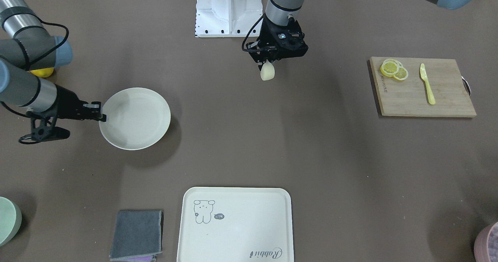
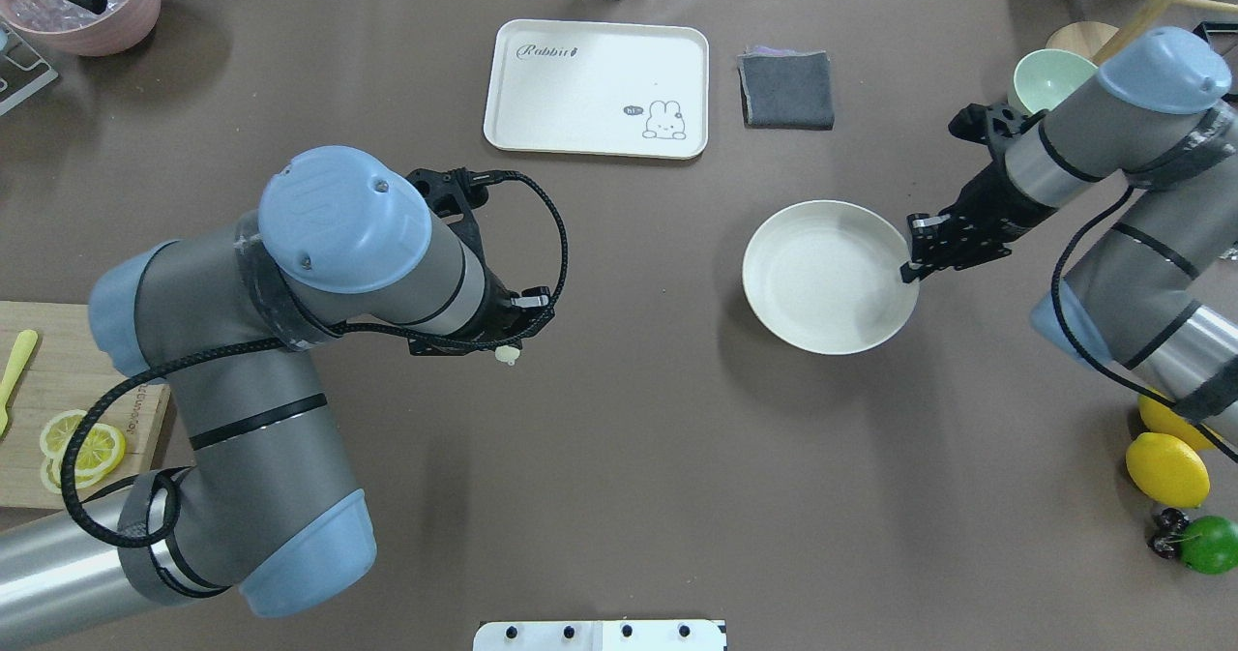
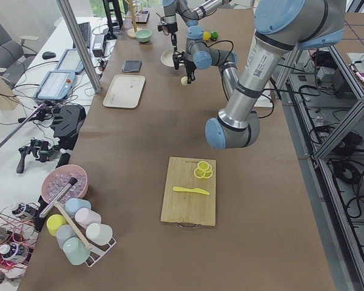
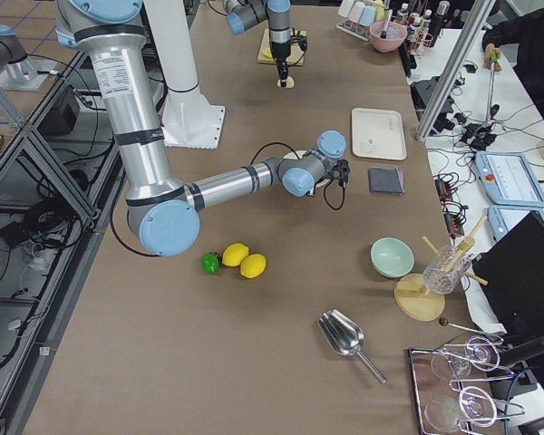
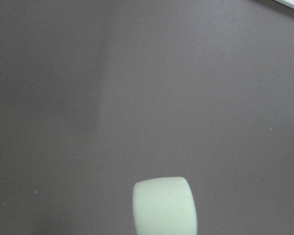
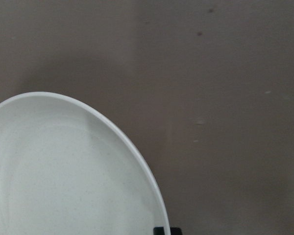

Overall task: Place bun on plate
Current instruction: 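Slide the plate to table center with the right gripper while the left carries the bun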

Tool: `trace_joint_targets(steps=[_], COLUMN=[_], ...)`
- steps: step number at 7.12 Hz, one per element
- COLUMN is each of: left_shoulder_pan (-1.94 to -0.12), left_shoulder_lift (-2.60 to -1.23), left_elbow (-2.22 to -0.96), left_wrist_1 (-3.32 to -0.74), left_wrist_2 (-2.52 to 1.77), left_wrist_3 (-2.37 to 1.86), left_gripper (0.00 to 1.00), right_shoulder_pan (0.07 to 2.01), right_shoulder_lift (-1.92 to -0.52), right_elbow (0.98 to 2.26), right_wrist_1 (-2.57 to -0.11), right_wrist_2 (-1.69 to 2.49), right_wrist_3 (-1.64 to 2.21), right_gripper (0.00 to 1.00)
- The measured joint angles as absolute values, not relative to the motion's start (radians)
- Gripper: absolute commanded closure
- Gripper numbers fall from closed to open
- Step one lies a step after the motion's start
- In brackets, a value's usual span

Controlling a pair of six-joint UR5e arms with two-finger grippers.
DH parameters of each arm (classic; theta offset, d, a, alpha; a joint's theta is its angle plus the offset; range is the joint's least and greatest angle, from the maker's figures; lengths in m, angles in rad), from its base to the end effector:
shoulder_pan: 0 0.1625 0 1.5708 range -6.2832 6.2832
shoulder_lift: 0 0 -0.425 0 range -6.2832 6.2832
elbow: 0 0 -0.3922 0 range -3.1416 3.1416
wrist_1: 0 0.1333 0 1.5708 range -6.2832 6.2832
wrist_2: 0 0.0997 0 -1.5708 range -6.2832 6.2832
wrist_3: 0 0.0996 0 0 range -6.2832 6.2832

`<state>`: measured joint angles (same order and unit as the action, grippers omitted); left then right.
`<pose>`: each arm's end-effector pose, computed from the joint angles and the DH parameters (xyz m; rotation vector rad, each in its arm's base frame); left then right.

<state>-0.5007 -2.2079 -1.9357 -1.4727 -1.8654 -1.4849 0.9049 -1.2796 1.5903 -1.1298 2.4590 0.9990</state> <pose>0.4768 -0.3799 0.1543 -0.0031 0.9401 -0.2508 -0.3335 -0.5152 0.4275 -0.1524 -1.0812 -0.0342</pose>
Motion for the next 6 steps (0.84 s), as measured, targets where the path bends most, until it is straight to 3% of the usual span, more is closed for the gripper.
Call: trace_joint_targets(steps=[6], left_shoulder_pan=[-0.432], left_shoulder_lift=[-2.296], left_elbow=[-1.807], left_wrist_1=[-1.475], left_wrist_2=[-1.793], left_wrist_3=[-1.496], left_gripper=[0.77], right_shoulder_pan=[0.578], right_shoulder_lift=[-1.067], right_elbow=[1.561], right_wrist_1=[-1.02], right_wrist_2=[2.151], right_wrist_3=[1.435], right_gripper=[1.0])
